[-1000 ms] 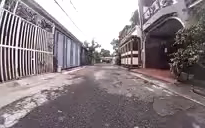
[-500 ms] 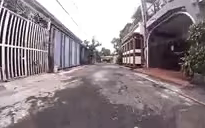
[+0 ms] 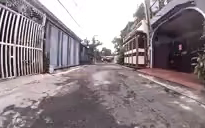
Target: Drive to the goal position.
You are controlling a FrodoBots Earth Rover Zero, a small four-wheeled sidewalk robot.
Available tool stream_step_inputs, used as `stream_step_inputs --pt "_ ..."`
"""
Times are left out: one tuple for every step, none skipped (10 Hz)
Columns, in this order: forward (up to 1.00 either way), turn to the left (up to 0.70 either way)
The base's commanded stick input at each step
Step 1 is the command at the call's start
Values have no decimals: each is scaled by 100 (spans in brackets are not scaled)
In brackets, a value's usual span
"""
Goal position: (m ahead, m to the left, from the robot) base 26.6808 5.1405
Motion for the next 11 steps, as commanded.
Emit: stream_step_inputs --pt "100 0" --pt "100 0" --pt "100 0" --pt "100 0" --pt "100 0" --pt "100 0" --pt "100 0" --pt "100 0" --pt "100 0" --pt "100 0" --pt "100 0"
